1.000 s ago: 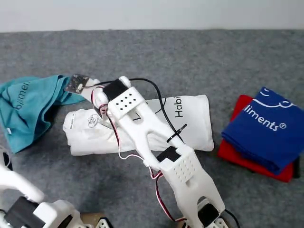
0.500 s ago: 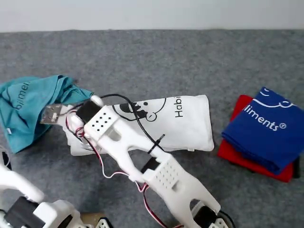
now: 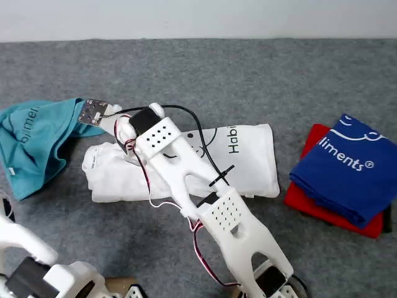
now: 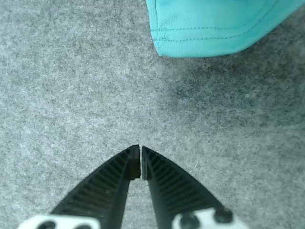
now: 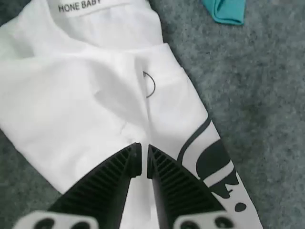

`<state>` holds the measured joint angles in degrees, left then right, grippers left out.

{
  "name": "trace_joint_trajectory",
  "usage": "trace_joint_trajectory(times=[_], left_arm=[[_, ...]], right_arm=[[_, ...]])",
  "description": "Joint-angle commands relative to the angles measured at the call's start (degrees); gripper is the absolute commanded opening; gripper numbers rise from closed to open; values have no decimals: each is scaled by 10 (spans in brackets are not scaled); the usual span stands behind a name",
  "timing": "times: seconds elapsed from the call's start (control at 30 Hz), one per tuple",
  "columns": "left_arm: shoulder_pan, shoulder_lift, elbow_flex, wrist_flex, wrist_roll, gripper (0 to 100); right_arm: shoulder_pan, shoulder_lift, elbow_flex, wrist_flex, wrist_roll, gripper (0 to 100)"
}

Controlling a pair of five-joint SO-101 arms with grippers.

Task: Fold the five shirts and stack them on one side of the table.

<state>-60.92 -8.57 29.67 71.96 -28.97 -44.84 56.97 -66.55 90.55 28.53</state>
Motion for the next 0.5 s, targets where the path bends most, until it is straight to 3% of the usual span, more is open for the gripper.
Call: trace_joint_trajectory(times=[0.0,0.17,0.3,0.47], left_arm=[[3,-8,-7,-9,-4,15],[3,-8,-7,-16,-4,15],[-2,-31,-5,-11,-4,15],[12,-115,-4,16,-5,15]], right_arm=[[-6,-7,-32,13,4,28],[-31,-6,-33,16,4,28],[-29,-13,-55,93,-2,28],[8,-34,-37,124,-69,8]])
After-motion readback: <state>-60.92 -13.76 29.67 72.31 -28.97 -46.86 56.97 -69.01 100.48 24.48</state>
